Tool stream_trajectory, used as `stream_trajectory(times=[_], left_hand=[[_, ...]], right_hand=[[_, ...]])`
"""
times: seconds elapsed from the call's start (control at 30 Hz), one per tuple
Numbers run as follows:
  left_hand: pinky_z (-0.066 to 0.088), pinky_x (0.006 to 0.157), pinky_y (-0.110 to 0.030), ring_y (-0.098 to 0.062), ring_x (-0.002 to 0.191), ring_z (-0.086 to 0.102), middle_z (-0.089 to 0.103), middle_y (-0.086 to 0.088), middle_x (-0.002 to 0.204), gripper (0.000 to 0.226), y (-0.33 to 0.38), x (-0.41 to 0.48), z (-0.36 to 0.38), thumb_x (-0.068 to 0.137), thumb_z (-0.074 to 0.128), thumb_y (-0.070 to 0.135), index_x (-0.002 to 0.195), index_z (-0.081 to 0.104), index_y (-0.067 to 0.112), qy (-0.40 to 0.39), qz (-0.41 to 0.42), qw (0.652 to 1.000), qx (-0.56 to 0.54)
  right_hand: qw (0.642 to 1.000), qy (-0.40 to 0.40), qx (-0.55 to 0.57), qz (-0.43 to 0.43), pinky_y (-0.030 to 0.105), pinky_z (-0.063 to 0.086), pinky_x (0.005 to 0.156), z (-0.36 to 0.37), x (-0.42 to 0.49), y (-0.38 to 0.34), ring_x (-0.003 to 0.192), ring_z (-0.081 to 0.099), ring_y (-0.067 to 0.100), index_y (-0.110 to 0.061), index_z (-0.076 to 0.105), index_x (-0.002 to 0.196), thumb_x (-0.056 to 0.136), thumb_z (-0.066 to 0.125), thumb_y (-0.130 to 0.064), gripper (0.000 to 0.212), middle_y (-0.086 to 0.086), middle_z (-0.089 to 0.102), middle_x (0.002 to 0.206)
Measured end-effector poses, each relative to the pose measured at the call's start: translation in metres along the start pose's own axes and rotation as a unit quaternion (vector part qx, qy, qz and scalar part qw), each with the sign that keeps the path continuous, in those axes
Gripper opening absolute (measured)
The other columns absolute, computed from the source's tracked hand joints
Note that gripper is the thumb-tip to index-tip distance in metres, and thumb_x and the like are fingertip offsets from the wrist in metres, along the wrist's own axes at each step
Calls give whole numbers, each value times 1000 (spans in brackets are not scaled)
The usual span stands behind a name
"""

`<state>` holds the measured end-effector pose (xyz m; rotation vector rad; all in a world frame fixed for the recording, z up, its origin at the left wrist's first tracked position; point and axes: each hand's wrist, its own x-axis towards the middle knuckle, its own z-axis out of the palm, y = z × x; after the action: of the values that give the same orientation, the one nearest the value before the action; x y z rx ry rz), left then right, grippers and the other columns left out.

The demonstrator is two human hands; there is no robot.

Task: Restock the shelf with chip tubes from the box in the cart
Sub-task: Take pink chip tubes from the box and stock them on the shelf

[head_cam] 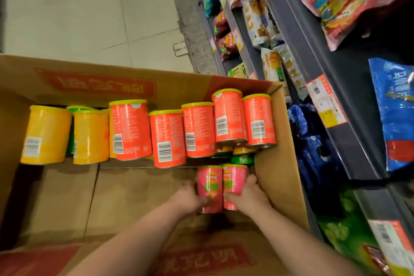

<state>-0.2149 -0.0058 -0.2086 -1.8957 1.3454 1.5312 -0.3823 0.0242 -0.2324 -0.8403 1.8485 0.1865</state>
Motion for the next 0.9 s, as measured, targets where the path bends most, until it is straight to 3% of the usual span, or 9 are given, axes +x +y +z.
stream_trajectory(times=[0.17, 0.3, 0.4, 0.6, 0.67, 0.77, 0.9], left_hand=[[51, 93, -39, -26, 110, 62, 63, -11, 124, 88, 5, 13, 8, 49, 70, 45, 129, 51, 13, 8, -30, 996, -80], [50, 94, -35, -26, 112, 60, 60, -10, 126, 81, 7, 18, 12, 63, 82, 32, 133, 45, 13, 24, -39, 996, -78], [52, 91, -36, -25, 108, 62, 63, -9, 122, 84, 8, 14, 11, 51, 71, 41, 128, 50, 15, 18, -44, 995, -83], [53, 86, -34, -26, 104, 63, 61, -11, 120, 58, -1, -12, -2, 79, 71, 37, 126, 48, 15, 8, -68, 991, -118], [53, 73, -29, -25, 97, 63, 62, -11, 117, 52, 0, -19, -7, 84, 66, 36, 127, 48, 15, 6, -69, 990, -120], [44, 52, -23, -23, 84, 60, 61, -9, 105, 35, 1, -39, -15, 87, 63, 33, 115, 53, 15, 11, -58, 988, -139], [47, 55, -25, -26, 78, 62, 62, -10, 96, 22, 1, -70, -27, 86, 62, 36, 92, 56, 16, 42, -25, 988, -148]], right_hand=[[994, -28, 98, 28, 26, 42, 83, 17, 8, 9, 113, 57, 27, -5, 32, 126, 76, 78, -34, 74, 12, 58, 125], [989, -44, 135, 36, 29, 45, 87, 19, 14, 7, 109, 59, 25, -8, 34, 123, 71, 81, -32, 73, 9, 59, 120], [988, -55, 136, 47, 30, 47, 86, 16, 13, 5, 106, 60, 23, -13, 37, 120, 71, 79, -34, 69, 4, 60, 115], [975, -107, 184, 65, 28, 46, 72, 4, -17, -5, 104, 57, 19, -20, 40, 125, 76, 68, -42, 60, 1, 56, 119], [978, -110, 170, 54, 25, 45, 62, -1, -25, -9, 100, 59, 20, -19, 43, 124, 66, 65, -49, 70, 3, 58, 118], [978, -105, 177, 41, 21, 40, 54, -8, -47, -19, 82, 59, 14, -18, 45, 127, 80, 62, -45, 57, 4, 60, 114], [981, -68, 181, 7, 21, 40, 56, -17, -85, -29, 81, 58, 14, -18, 45, 124, 85, 59, -44, 48, 4, 59, 110]])
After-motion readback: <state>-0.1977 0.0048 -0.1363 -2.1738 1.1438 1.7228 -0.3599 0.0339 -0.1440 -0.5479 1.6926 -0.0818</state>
